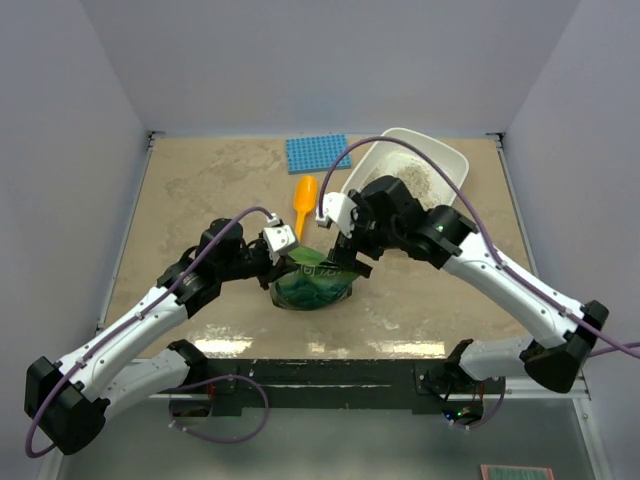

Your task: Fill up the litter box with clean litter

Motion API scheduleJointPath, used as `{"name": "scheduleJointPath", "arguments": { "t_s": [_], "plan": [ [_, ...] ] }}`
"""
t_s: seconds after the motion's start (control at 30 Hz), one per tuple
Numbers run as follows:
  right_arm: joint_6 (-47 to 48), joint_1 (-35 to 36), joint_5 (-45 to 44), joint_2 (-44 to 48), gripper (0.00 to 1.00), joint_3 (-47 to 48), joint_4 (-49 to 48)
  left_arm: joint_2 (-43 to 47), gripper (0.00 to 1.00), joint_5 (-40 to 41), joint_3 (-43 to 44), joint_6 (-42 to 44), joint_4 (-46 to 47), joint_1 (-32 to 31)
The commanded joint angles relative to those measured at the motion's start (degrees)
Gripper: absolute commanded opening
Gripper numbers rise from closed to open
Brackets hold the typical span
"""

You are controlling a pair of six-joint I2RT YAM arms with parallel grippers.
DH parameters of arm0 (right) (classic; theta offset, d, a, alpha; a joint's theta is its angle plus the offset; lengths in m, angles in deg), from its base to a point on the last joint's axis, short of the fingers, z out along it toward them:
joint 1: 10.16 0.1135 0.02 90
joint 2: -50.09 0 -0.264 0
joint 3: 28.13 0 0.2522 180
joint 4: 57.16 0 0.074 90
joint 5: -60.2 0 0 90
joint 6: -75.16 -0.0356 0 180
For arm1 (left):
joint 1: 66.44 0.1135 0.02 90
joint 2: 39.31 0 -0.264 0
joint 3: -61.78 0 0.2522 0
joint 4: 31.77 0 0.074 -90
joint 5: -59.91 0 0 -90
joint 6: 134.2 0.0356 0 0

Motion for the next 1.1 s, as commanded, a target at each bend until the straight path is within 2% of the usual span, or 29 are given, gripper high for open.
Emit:
{"name": "scheduleJointPath", "arguments": {
  "t_s": [0.0,0.03,0.1,0.17,0.23,0.27,0.3,0.33,0.37,0.47,0.5,0.6,0.77,0.87,1.07],
  "plan": [
    [-17.1,-0.1,-18.0,4.7,0.98,6.6,-7.6,0.5,0.0,-0.5,1.4,-0.3,5.9,0.0],
    [-19.3,0.0,-23.2,4.4,0.99,9.1,-7.0,0.3,0.01,0.0,2.4,-0.4,5.7,0.0],
    [-22.9,-0.1,-24.4,2.5,0.98,13.4,-3.2,-0.5,0.04,0.9,4.1,-0.3,4.6,0.0],
    [-26.2,-0.1,-25.7,1.5,0.98,15.4,-1.2,-1.7,0.12,1.5,8.3,0.0,1.6,0.0],
    [-28.2,0.0,-27.7,1.7,0.99,15.6,-2.1,-2.3,0.26,2.1,13.9,0.0,-1.5,0.0],
    [-30.9,0.0,-28.6,2.1,0.98,15.3,-3.2,-2.5,0.38,2.3,15.7,-0.1,-2.2,0.0],
    [-32.4,0.0,-29.9,2.4,0.99,15.0,-3.6,-2.5,0.75,2.4,17.5,0.0,-2.8,0.1],
    [-33.7,0.0,-30.9,2.3,0.99,15.3,-3.7,-2.6,0.95,3.8,21.2,-0.5,-3.6,0.0],
    [-36.7,0.0,-34.2,2.2,0.98,15.7,-3.6,-2.7,0.99,5.3,23.2,-1.3,-4.1,0.0],
    [-40.9,-0.1,-37.6,2.0,0.98,17.3,-3.8,-4.1,1.0,14.5,31.2,-6.0,-7.0,0.0],
    [-41.7,-0.1,-39.0,2.3,0.98,17.9,-4.2,-4.8,1.0,16.0,34.8,-7.0,-9.2,0.0],
    [-42.9,-0.1,-42.3,4.0,0.98,18.1,-5.9,-6.7,1.0,20.2,38.8,-8.5,-11.6,0.0],
    [-44.2,-0.1,-43.8,7.3,0.98,18.1,-9.5,-5.8,1.0,28.1,37.4,-15.1,-9.3,0.0],
    [-44.6,0.0,-44.5,10.4,0.99,14.9,-12.6,-3.7,1.0,32.9,34.6,-17.6,-6.7,0.0],
    [-43.6,0.0,-45.5,14.8,0.98,8.3,-16.6,-2.2,1.0,35.5,34.0,-18.2,-7.0,0.0]
  ]
}}
